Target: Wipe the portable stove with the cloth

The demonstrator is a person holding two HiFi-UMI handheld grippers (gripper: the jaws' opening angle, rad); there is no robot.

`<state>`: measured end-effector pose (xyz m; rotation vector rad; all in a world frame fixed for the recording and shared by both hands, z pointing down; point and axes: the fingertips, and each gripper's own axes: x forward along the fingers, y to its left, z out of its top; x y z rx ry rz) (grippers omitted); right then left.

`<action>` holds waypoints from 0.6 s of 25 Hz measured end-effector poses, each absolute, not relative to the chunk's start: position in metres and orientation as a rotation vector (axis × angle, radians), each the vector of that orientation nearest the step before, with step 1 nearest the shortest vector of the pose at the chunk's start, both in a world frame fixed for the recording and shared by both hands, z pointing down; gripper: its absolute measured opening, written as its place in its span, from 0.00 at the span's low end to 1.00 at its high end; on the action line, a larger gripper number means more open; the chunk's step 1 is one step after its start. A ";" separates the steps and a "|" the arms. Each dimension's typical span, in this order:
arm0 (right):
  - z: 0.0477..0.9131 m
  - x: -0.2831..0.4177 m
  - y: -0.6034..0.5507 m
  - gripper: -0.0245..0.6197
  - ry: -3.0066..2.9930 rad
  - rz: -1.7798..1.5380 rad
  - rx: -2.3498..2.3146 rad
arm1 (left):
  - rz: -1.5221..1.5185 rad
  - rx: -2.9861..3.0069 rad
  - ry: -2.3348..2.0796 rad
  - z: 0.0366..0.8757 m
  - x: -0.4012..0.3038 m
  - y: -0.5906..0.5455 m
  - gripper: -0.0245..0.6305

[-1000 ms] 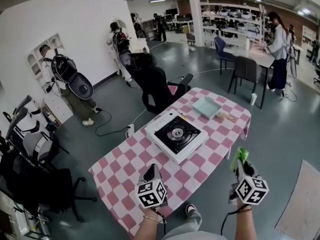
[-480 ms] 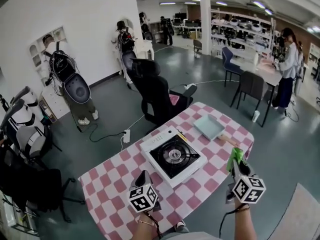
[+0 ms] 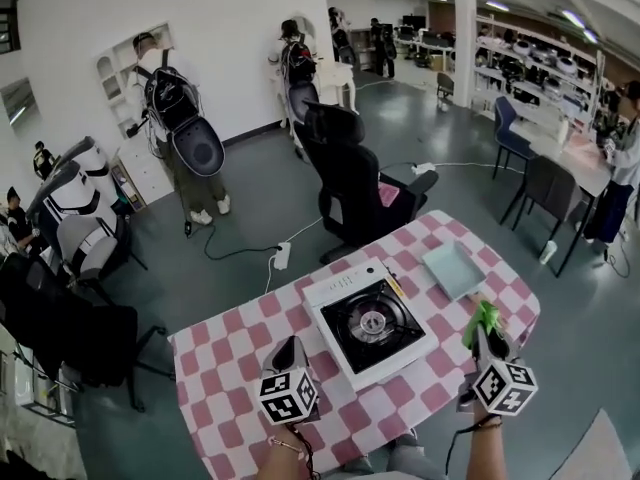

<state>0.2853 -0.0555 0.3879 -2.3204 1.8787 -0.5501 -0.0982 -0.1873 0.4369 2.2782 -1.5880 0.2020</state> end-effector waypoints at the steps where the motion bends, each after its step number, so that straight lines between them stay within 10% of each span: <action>1: 0.392 0.289 -0.065 0.18 1.888 -0.562 -2.301 | 0.207 2.265 -1.612 0.438 -0.100 -0.191 0.04; 15: 0.406 0.308 -0.202 0.19 2.268 -0.659 -1.986 | 0.188 1.979 -1.935 0.430 -0.110 -0.205 0.04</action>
